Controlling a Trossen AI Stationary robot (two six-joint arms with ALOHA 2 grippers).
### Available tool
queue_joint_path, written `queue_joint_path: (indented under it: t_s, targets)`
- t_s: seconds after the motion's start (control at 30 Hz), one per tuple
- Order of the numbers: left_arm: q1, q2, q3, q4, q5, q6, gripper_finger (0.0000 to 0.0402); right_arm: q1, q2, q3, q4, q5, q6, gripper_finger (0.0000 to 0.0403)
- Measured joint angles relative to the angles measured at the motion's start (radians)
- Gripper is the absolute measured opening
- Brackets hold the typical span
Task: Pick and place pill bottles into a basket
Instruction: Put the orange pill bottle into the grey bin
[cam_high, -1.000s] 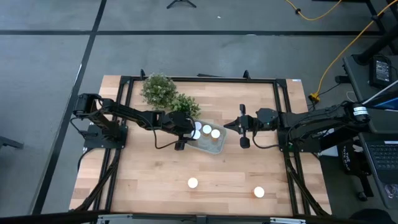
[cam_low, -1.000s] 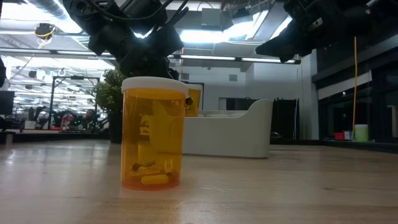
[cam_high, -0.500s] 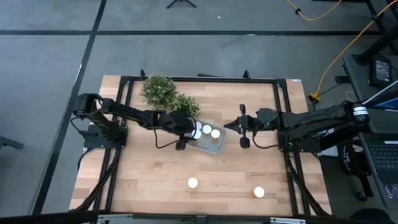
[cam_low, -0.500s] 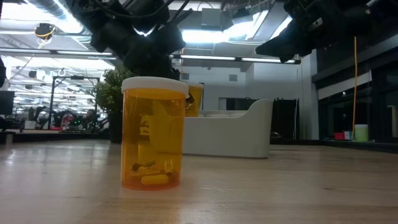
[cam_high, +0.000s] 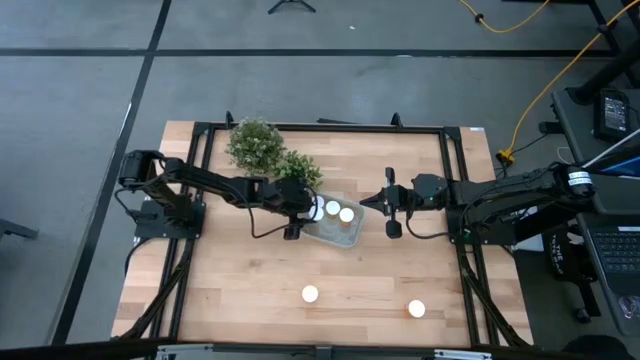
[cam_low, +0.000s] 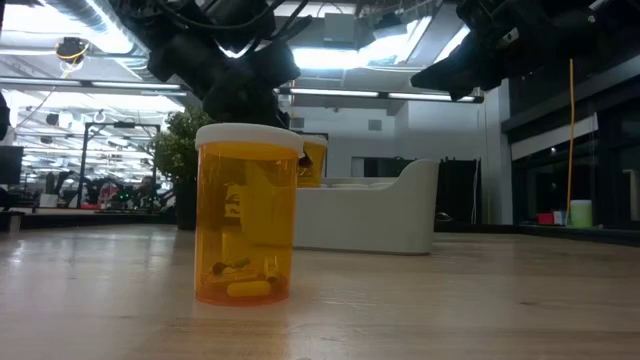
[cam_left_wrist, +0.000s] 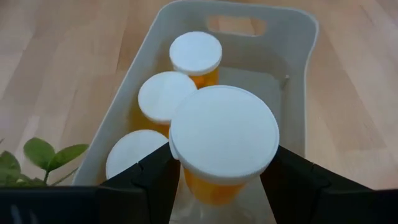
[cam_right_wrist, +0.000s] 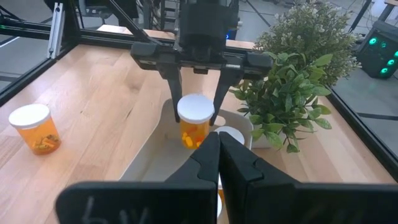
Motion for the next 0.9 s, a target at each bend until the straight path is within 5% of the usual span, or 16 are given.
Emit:
queue_joint_path:
  t_s: [0.9]
  targets:
    - [0.000,0.057,0.000,0.024,-0.006,0.000,0.0200,0.000,0.000,0.000,0.002,0.000,-0.003,0.0010]
